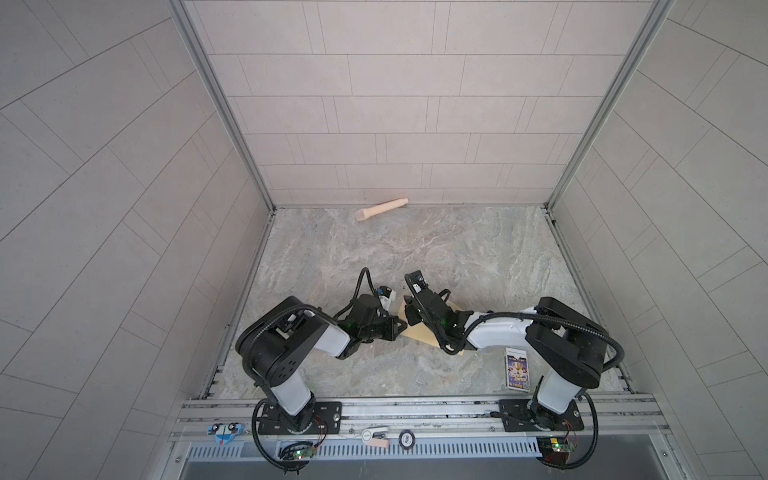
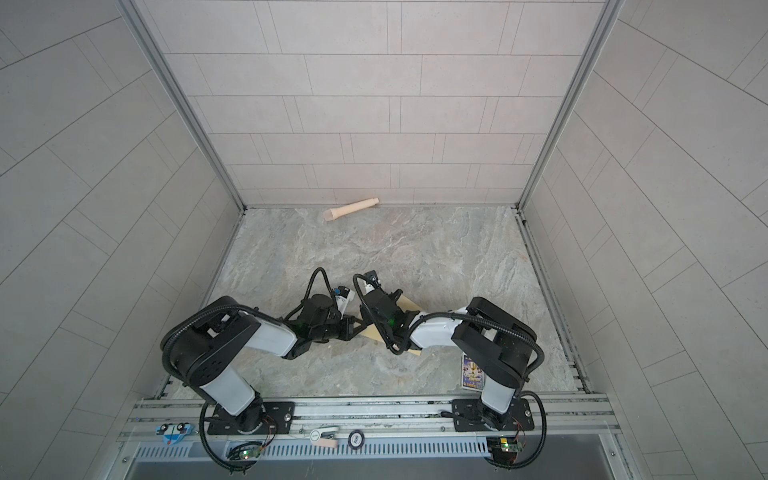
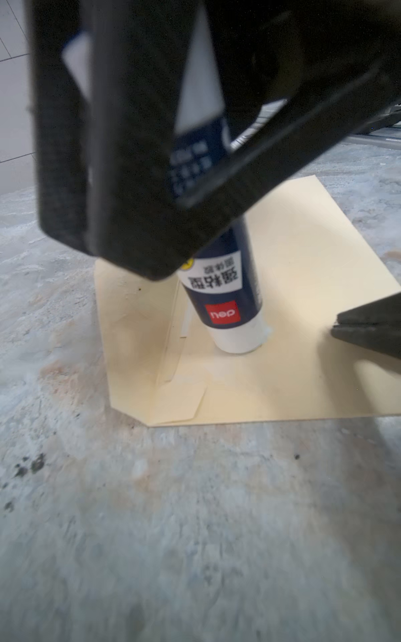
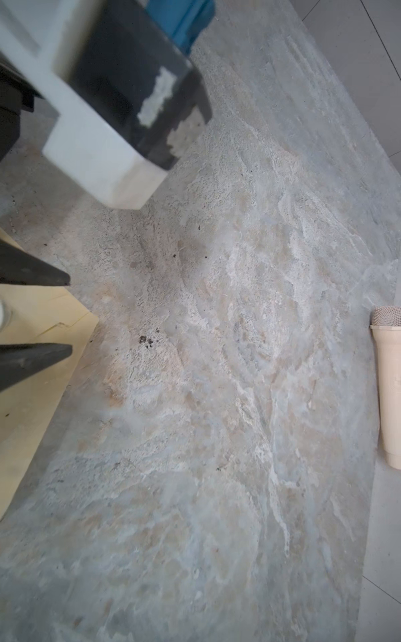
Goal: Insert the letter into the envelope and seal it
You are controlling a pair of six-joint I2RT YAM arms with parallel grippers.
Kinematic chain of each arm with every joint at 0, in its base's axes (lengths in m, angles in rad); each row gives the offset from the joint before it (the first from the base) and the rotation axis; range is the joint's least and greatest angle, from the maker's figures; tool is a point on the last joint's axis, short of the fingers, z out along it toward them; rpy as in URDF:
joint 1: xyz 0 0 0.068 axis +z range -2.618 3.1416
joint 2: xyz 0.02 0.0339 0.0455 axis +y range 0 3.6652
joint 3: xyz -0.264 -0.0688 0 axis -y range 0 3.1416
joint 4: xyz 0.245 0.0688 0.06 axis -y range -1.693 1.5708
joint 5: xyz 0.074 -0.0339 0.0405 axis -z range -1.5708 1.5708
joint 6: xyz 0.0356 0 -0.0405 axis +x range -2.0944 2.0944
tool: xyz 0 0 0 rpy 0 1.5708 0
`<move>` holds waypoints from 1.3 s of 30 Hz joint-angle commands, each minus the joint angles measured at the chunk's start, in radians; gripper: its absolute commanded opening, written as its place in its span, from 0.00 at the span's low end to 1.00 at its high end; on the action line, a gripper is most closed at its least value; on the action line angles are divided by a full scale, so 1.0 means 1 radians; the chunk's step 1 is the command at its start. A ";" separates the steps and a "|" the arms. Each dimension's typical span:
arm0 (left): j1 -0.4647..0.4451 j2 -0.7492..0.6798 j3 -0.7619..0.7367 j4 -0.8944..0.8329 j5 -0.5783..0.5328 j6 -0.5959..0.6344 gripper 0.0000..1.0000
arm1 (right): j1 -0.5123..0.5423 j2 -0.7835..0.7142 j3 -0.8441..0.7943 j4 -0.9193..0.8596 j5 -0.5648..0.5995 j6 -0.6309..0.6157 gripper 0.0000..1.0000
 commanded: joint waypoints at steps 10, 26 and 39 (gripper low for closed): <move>0.013 0.053 -0.068 -0.229 -0.059 0.000 0.00 | -0.093 -0.181 -0.080 -0.237 -0.025 -0.133 0.00; 0.010 0.009 -0.004 -0.252 -0.066 0.006 0.00 | 0.033 -0.299 -0.138 -0.195 -0.089 -0.050 0.00; 0.029 0.030 -0.008 -0.284 -0.067 0.025 0.00 | -0.042 -0.482 -0.260 -0.420 0.038 -0.102 0.00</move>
